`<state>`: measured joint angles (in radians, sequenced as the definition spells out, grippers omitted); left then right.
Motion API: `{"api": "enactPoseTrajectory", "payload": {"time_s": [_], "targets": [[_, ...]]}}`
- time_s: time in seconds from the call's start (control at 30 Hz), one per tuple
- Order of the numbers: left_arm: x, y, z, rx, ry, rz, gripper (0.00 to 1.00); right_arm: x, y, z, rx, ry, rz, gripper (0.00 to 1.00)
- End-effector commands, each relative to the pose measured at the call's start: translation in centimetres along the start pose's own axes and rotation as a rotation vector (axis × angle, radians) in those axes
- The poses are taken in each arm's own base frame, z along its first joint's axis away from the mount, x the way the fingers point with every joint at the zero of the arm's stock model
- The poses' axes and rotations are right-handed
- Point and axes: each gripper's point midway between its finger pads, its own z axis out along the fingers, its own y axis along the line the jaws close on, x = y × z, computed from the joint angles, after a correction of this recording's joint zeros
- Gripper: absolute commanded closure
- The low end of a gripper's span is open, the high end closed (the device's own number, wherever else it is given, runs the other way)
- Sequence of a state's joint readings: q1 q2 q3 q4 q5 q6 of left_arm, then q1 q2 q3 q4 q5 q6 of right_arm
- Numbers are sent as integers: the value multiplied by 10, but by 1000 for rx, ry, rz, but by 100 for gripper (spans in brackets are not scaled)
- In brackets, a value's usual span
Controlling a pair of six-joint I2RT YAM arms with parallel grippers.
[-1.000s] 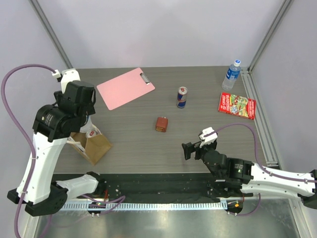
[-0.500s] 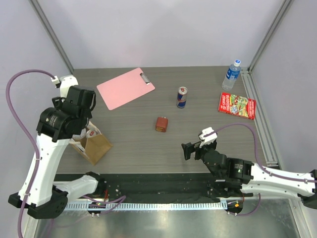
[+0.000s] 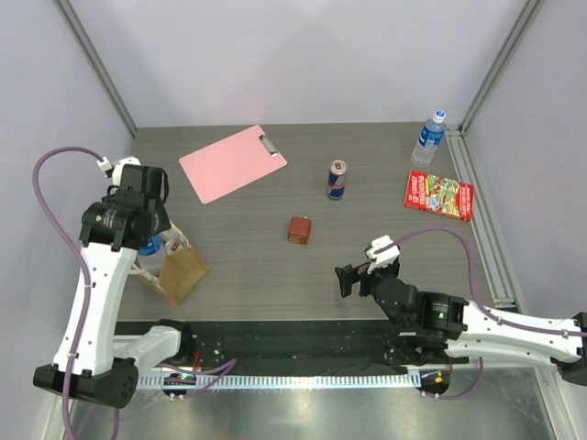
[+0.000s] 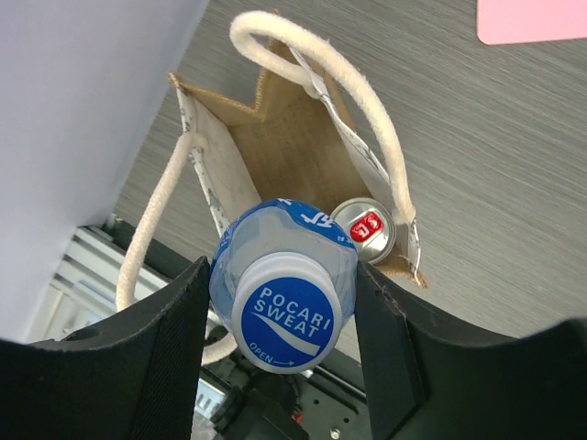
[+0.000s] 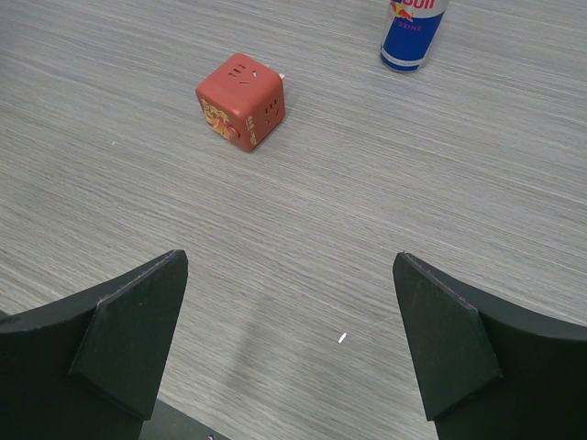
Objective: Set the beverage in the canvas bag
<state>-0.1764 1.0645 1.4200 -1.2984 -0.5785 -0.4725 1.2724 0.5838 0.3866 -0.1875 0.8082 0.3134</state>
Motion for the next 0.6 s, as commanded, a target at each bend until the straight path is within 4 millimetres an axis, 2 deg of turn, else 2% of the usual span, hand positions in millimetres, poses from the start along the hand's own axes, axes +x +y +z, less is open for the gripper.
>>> {"api": "enactPoseTrajectory", "payload": {"time_s": [0.0, 0.07, 0.5, 0.53, 0.57], "targets": [[-1, -24, -9, 150, 10, -104, 100, -13, 5, 2, -1, -37, 45, 0], [6, -27, -6, 149, 54, -93, 100, -13, 5, 3, -1, -37, 45, 0], [7, -11, -3, 72, 34, -141, 100, -14, 12, 7, -23, -56, 41, 2], [7, -12, -3, 78, 32, -148, 100, -15, 15, 9, -24, -60, 43, 3], [8, -14, -1, 89, 35, -162, 100, -18, 25, 14, -49, -70, 73, 5]]}}
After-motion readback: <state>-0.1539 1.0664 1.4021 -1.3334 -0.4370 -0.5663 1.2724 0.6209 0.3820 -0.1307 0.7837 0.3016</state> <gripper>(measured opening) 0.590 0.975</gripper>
